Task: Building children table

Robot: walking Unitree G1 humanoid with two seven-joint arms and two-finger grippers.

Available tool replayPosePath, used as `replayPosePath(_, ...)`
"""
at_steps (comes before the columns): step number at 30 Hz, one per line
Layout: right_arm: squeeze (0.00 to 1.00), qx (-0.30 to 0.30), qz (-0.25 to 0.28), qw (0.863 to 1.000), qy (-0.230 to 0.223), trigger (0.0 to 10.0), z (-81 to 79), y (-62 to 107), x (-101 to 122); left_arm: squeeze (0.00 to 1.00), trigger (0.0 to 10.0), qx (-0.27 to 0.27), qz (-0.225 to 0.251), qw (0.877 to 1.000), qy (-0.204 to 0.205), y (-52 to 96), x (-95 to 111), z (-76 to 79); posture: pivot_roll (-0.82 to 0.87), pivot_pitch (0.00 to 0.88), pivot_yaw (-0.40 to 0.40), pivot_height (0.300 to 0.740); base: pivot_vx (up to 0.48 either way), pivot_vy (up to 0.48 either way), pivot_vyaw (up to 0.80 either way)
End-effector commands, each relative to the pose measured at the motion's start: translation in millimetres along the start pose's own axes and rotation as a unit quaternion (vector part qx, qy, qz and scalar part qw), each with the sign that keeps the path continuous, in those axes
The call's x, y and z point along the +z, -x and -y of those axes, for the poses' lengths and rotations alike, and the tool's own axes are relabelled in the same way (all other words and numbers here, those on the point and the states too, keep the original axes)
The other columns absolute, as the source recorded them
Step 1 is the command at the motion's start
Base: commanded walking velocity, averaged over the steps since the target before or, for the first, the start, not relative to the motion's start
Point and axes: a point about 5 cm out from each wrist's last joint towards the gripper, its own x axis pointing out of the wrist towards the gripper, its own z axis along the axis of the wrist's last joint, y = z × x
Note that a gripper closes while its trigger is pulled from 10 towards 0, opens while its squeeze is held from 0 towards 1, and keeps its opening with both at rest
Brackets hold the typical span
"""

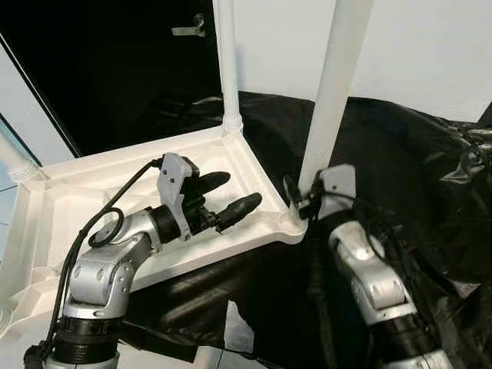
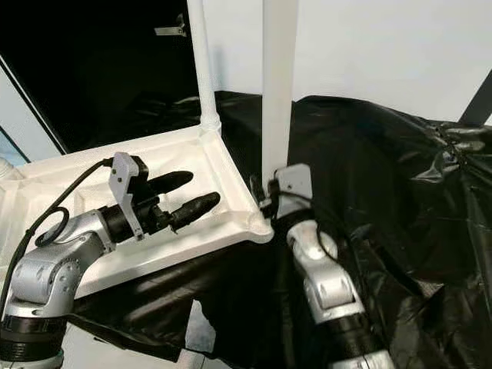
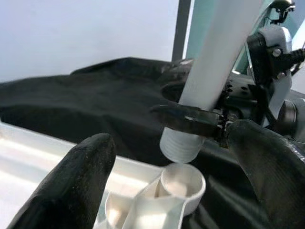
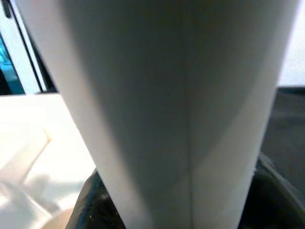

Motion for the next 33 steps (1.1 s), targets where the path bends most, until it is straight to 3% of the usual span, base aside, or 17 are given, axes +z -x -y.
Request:
replayPosePath(1,0.00,0.026,0.007,1.000,0.000,10.0,-4.7,-2.9,6,0.00,10.0,-0.018,0.009,1.000,-0.023,-5.9,7,5.5,0.05,0.000,-0.006,0.740,0.000,0.000,0.00)
replayPosePath(2,0.00,0.026,0.007,1.000,0.000,10.0,-4.7,-2.9,6,0.00,10.0,-0.018,0.009,1.000,-0.023,-5.9,7,5.5,0.05,0.000,-0.006,0.740,0.000,0.000,0.00)
replayPosePath(6,0.00,0.127,0.012,0.992,0.014,10.0,-10.3,-8.8,15,0.00,10.0,-0.051,0.044,0.997,-0.036,-23.6,21,11.1,0.05,0.000,-0.019,0.740,0.000,0.000,0.00)
replayPosePath(8,0.00,0.141,0.011,0.990,0.015,10.0,-9.4,-8.9,16,0.00,10.0,-0.055,0.053,0.996,-0.041,-26.1,25,11.3,0.05,0.000,-0.019,0.740,0.000,0.000,0.00)
replayPosePath(10,0.00,0.165,0.005,0.986,0.013,10.0,2.8,-10.7,21,0.00,10.0,-0.068,0.076,0.994,-0.050,-32.1,40,11.1,0.05,0.000,-0.024,0.740,0.000,0.000,0.00)
replayPosePath(21,0.00,0.252,-0.011,0.967,0.030,10.0,13.1,-7.2,28,0.00,10.0,-0.099,0.110,0.986,-0.081,-35.9,65,11.4,0.04,0.000,-0.027,0.740,0.000,0.000,0.00)
replayPosePath(23,0.00,0.303,-0.027,0.952,0.040,10.0,13.7,-1.7,27,0.00,10.0,-0.118,0.118,0.982,-0.090,-37.3,73,12.8,0.04,0.000,-0.034,0.740,0.000,0.000,0.00)
replayPosePath(24,0.00,0.303,-0.027,0.952,0.040,10.0,13.7,-1.7,27,0.00,10.0,-0.118,0.118,0.982,-0.090,-37.3,73,12.8,0.04,0.000,-0.034,0.740,0.000,0.000,0.00)
replayPosePath(29,0.00,0.375,-0.060,0.923,0.058,10.0,12.2,7.6,21,0.00,10.0,-0.181,0.117,0.972,-0.090,-40.6,78,25.2,0.04,0.000,-0.040,0.740,0.000,0.000,0.00)
replayPosePath(33,0.00,0.390,-0.069,0.916,0.063,10.0,11.6,8.9,19,0.00,10.0,-0.197,0.108,0.970,-0.089,-42.7,76,28.4,0.04,0.000,-0.040,0.740,0.000,0.000,0.00)
